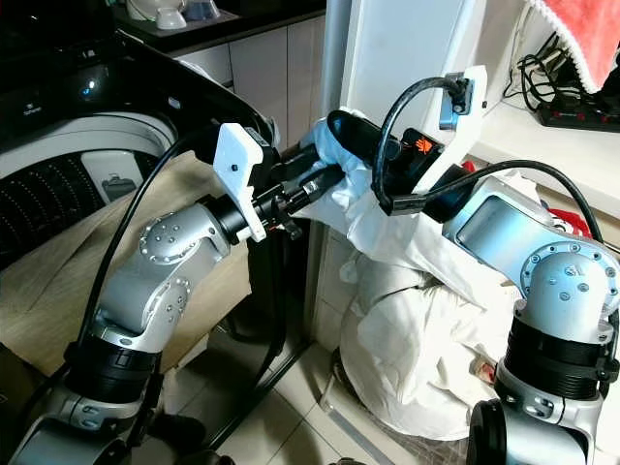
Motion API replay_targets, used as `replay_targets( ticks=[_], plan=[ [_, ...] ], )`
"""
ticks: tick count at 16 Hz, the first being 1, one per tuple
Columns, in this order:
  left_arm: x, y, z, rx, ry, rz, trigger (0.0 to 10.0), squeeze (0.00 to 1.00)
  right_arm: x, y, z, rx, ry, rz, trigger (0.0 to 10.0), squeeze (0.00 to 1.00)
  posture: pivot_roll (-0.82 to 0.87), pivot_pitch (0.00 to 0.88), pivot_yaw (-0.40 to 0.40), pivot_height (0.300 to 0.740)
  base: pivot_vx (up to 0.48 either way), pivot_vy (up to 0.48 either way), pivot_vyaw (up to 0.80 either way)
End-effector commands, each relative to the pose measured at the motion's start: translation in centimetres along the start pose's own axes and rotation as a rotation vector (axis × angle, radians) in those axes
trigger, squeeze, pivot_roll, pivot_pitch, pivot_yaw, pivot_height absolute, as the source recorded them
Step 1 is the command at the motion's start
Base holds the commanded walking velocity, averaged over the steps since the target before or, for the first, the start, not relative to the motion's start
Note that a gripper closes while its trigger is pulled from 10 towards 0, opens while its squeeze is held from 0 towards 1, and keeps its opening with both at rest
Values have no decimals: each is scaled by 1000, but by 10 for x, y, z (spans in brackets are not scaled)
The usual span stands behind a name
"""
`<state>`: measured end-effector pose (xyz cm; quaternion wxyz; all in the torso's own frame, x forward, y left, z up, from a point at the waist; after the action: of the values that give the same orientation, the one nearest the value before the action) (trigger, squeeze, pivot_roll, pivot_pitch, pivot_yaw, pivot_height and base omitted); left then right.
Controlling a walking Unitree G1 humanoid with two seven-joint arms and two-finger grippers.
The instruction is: Clothes washing
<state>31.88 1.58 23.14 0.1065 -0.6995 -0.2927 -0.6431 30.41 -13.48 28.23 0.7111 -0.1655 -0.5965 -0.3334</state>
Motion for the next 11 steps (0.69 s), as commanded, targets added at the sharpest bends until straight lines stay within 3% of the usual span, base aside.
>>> replay_targets(
  ticks=[1, 6, 11],
  plan=[
    [-1, 1, -5, -32, -22, -5, 0, 0, 12, 2, 12, 45, -34, -33, 0, 0, -114, 0, 0, 740, 0, 0, 0],
    [-5, -1, -11, -65, -43, 6, 0, 0, 11, 2, 14, 43, -25, -30, 0, 0, -115, 0, 2, 740, 0, 0, 0],
    [-1, -3, -7, -48, -48, -26, 0, 0, 10, 1, 15, 40, -25, -24, 0, 0, -116, 0, 1, 740, 0, 0, 0]
  ],
)
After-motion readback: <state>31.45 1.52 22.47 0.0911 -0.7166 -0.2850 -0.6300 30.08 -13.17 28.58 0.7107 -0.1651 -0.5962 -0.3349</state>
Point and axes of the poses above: a point about 5 cm out from each wrist's last joint towards the gripper, its own y axis pointing out of the wrist towards the gripper, its own x axis along the axis of the wrist's last joint, z = x × y, the point moved 3 cm from there along y, pointing out of the wrist towards the gripper, and after that the axes turned 15 degrees about -y, right-handed, at the moved point
